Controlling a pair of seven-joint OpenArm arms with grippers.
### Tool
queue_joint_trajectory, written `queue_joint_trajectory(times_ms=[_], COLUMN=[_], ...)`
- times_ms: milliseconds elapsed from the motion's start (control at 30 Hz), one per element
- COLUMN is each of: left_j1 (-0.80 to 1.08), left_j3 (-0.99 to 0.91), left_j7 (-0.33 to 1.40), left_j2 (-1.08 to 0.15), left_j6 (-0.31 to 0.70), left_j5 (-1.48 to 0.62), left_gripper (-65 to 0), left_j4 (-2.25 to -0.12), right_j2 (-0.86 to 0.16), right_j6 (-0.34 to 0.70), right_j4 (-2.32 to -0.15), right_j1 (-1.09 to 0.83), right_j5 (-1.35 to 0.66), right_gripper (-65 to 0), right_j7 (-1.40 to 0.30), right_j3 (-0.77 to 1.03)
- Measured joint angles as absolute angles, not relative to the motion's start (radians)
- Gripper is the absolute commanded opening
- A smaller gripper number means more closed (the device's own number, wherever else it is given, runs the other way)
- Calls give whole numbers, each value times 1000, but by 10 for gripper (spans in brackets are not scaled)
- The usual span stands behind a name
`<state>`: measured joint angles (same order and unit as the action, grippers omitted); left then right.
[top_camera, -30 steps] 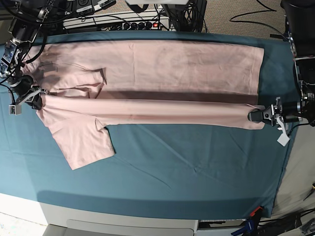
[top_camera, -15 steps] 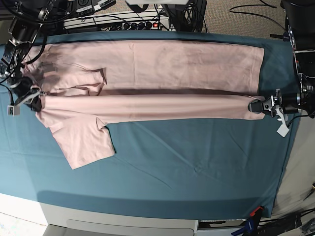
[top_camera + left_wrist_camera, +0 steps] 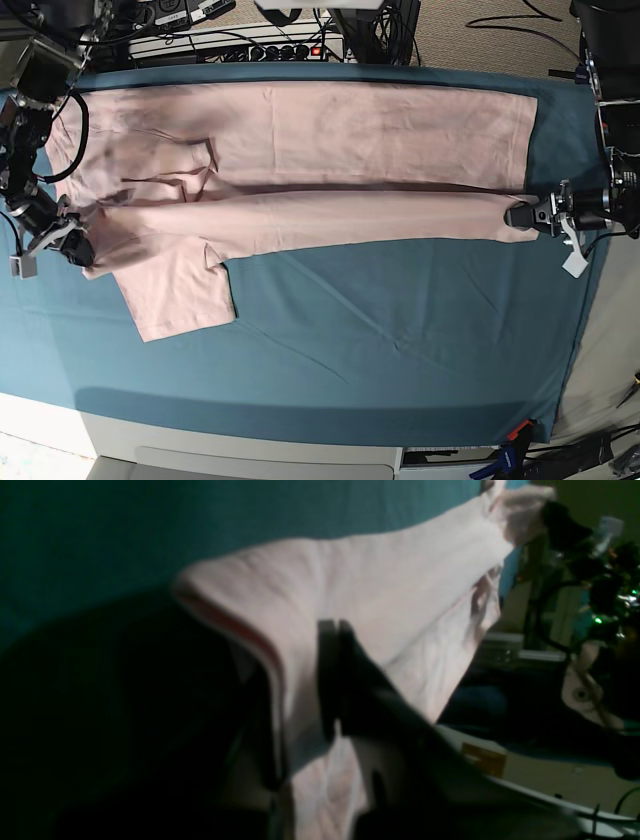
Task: Fold the T-shirt properly
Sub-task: 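Lay the folded edge flat and release it with both grippers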
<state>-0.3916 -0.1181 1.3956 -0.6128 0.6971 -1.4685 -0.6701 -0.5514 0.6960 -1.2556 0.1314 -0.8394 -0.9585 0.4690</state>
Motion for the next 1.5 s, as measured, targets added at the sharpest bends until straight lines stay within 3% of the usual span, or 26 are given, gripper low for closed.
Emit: queue_joint_trajectory(times_ms=[200, 500, 933, 1267, 1500], left_j1=[-392, -359, -323, -322, -322], left_j3=[-118, -118, -118, -118, -118], left_j7=[1395, 1396, 1387, 1387, 1387], left_j2=[-618, -616, -619, -619, -618], left_j6=[697, 697, 701, 701, 701], left_j5=[-1465, -1464, -1478, -1479, -1479], left_gripper=[-650, -650, -650, -650, -650], left_j4=[-738, -736, -740, -741, -741], right_j2=[-599, -601, -601, -598, -598], right_j6=[697, 697, 701, 702, 624], right_j4=[-1412, -1422, -1422, -1422, -1422], right_j1=[12, -120, -130, -131, -133], right_j5=[-847, -823, -596, -559, -505], right_gripper=[-650, -650, -650, -650, -650], right_j7=[-1040, -1043, -943, -976, -995], right_j3=[471, 471, 471, 471, 470])
